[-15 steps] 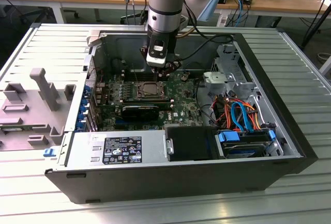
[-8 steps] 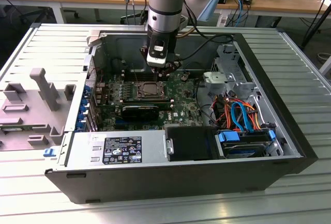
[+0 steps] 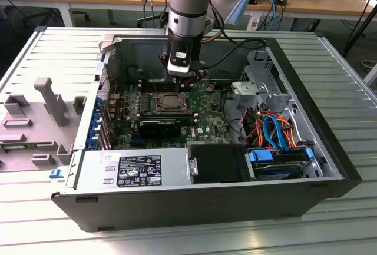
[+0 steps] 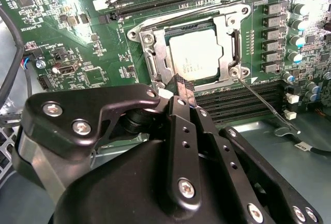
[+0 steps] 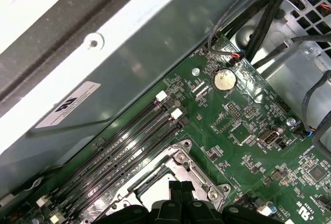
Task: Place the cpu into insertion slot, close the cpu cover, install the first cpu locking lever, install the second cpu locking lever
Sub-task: 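Install the first cpu locking lever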
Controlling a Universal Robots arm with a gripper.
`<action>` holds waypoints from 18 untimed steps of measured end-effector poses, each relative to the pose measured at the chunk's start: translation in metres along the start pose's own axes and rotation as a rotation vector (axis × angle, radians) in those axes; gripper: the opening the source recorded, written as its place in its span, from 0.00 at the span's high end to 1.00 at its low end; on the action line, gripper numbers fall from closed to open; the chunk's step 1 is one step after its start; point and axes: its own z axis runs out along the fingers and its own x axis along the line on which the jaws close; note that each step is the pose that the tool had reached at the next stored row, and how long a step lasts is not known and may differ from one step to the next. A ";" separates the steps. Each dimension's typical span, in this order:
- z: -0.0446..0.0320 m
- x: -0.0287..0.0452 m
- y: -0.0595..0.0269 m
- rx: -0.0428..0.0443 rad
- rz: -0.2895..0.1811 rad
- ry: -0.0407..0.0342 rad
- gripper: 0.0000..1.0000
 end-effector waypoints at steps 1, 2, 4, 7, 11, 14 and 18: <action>0.0000 0.0000 0.0000 0.0000 -0.001 0.0001 0.89; 0.0000 0.0000 0.0000 -0.0001 -0.002 0.0002 0.89; 0.0000 0.0000 0.0000 -0.0003 -0.005 0.0004 0.89; 0.0000 0.0000 0.0000 -0.0004 -0.008 0.0006 0.89; 0.0000 0.0000 0.0000 -0.0006 -0.011 0.0008 0.89; 0.0000 0.0000 0.0000 -0.0010 -0.015 0.0012 0.89; 0.0000 0.0000 0.0000 -0.0016 -0.019 0.0018 0.89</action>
